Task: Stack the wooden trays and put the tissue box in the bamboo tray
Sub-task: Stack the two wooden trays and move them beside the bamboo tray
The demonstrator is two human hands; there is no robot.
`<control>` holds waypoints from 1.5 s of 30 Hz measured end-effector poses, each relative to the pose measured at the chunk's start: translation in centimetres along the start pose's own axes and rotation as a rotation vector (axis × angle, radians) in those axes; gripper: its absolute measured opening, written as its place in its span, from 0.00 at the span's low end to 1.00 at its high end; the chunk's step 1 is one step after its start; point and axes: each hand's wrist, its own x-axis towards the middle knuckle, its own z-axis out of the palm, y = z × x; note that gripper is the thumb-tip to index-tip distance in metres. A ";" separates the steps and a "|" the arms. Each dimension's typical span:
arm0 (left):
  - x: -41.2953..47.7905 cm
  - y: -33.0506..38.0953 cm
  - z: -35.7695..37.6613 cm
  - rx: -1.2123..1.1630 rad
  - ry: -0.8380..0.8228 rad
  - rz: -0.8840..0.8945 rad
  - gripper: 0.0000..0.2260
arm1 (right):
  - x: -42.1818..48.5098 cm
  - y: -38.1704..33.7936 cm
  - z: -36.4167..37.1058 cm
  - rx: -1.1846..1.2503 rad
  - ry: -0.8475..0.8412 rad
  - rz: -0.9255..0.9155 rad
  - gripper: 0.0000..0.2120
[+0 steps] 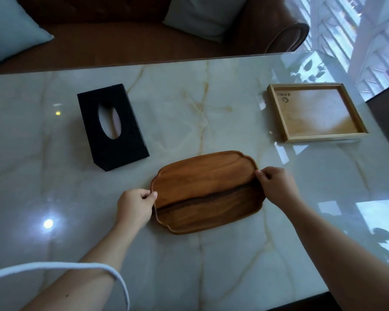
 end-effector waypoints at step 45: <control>-6.7 23.4 28.3 -0.123 -0.264 -0.009 0.02 | 6.9 30.2 -21.2 0.083 0.153 0.152 0.13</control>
